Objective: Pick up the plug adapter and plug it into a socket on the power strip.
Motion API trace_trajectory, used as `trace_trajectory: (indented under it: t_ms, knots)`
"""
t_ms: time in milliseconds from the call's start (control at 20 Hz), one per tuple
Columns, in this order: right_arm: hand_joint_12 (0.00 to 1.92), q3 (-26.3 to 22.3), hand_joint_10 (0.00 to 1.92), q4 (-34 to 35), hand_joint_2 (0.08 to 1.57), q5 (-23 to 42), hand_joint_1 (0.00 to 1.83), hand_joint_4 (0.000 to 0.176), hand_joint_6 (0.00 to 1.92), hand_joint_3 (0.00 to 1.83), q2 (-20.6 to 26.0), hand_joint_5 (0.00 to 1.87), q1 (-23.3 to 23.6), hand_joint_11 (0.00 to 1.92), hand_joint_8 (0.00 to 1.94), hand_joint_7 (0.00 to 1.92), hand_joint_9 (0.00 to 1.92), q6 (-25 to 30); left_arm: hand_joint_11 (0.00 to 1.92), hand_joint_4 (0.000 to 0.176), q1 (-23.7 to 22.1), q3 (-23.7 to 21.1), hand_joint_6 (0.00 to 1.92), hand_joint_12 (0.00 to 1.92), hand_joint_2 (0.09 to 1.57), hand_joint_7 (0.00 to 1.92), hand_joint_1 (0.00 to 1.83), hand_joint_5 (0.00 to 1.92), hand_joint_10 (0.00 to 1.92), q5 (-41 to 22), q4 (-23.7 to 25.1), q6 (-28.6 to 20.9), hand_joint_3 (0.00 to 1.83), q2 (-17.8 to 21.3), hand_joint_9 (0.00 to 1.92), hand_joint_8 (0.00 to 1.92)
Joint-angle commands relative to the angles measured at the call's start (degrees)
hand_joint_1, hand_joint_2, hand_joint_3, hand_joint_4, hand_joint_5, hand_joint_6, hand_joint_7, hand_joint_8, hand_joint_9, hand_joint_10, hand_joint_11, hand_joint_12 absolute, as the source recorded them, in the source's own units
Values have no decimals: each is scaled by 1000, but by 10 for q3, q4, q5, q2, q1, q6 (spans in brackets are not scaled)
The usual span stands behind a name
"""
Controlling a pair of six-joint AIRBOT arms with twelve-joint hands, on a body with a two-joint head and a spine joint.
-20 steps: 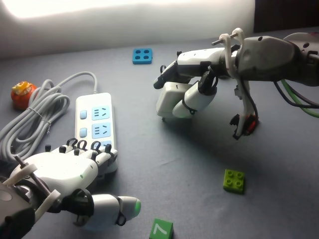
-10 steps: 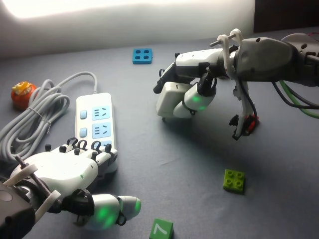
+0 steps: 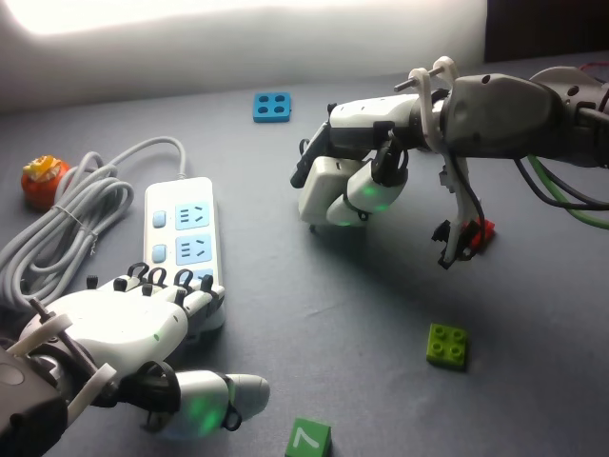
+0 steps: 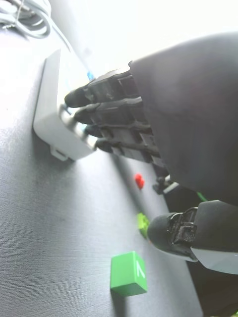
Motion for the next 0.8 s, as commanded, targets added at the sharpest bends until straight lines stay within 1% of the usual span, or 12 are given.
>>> trace_trajectory:
  t_ms: [0,100,200,250,300,350,400,550,600,650,700,750]
  knots:
    - [1084,2,31,6,1122,46,1170,0,19,2,3,677,3,222,14,737,696,7,0,0,-1,2,6,338,1166,137,0,70,6,-7,5,2,2,-4,143,7]
    - [1016,2,38,6,1104,46,1187,0,17,0,3,761,3,365,15,839,818,7,0,0,-1,3,2,318,1167,118,0,56,2,-7,5,1,1,-4,125,2]
    - [1008,2,37,6,1102,46,1189,0,17,0,3,773,3,383,14,853,834,8,0,0,-1,4,1,312,1168,115,0,53,1,-7,5,1,1,-4,122,2]
    - [966,2,43,6,1112,46,1217,0,853,0,3,885,4,564,681,1026,994,8,0,0,-1,5,0,309,1166,111,0,49,0,-7,5,1,0,-4,117,0]
    - [914,2,72,6,1095,46,1234,0,950,0,3,949,4,734,784,1097,1150,8,0,0,-1,5,1,356,1167,130,0,61,3,-7,5,0,0,-4,139,2]
    - [864,2,767,6,1068,46,1357,0,932,7,4,975,5,804,756,1127,1048,8,0,0,-1,5,1,368,1164,132,0,62,4,-7,5,0,0,-4,144,2]
    - [844,2,912,6,1057,46,1389,0,888,0,4,1001,5,856,730,1141,1053,8,0,0,-1,5,0,371,1166,134,0,58,3,-7,5,0,0,-4,144,2]
    - [846,2,928,6,1055,46,1391,0,878,0,5,1003,7,877,700,1151,1060,8,0,0,-1,5,0,300,1156,83,0,15,1,-7,5,0,0,-4,95,1]
    - [847,2,932,6,1054,45,1391,0,867,0,5,1007,7,877,700,1148,1065,8,0,0,-1,5,5,298,1158,96,0,26,6,-7,5,0,0,-4,105,7]
    - [847,2,932,6,1054,45,1391,0,867,0,6,1007,7,877,700,1148,1065,8,0,0,-1,5,5,298,1158,96,0,26,6,-7,5,0,0,-4,105,7]
    - [848,2,932,6,1057,45,1391,0,883,0,8,990,7,868,717,1139,1067,8,0,0,-1,6,5,371,1161,127,0,59,7,-7,5,-1,0,-4,135,6]
    - [848,2,932,6,1057,45,1391,0,883,0,10,990,7,868,717,1139,1067,8,0,0,-2,6,5,371,1161,127,0,59,7,-7,5,-1,0,-4,135,6]
